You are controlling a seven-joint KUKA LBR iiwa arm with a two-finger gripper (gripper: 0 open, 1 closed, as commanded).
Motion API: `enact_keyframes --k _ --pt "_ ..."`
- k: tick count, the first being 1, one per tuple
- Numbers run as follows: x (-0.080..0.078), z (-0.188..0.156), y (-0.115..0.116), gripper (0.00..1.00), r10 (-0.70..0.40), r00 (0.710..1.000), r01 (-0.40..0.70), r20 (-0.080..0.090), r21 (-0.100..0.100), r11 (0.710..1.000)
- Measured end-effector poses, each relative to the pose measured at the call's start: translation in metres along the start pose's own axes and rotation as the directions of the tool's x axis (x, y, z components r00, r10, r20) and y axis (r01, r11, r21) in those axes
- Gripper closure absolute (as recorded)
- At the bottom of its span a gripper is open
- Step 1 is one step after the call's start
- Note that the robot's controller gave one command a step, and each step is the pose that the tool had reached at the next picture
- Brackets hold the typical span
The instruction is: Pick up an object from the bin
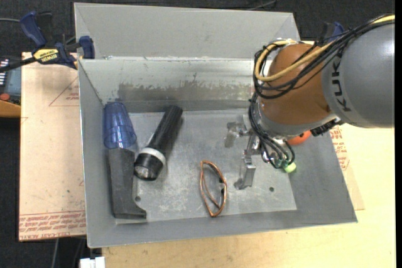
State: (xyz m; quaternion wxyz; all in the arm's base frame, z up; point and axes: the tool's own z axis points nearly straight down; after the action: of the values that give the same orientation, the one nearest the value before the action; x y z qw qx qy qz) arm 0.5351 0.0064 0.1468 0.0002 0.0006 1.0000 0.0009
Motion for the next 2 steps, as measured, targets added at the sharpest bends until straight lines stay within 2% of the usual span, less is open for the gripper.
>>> enact_keyframes --k 1,2 --pt "0.000 0.000 0.000 0.00 0.000 1.000 0.000 0.001 0.000 1.000" --pt "0.048 0.043 0.024 0.00 0.040 0.999 -0.040 -0.005 -0.002 0.999"
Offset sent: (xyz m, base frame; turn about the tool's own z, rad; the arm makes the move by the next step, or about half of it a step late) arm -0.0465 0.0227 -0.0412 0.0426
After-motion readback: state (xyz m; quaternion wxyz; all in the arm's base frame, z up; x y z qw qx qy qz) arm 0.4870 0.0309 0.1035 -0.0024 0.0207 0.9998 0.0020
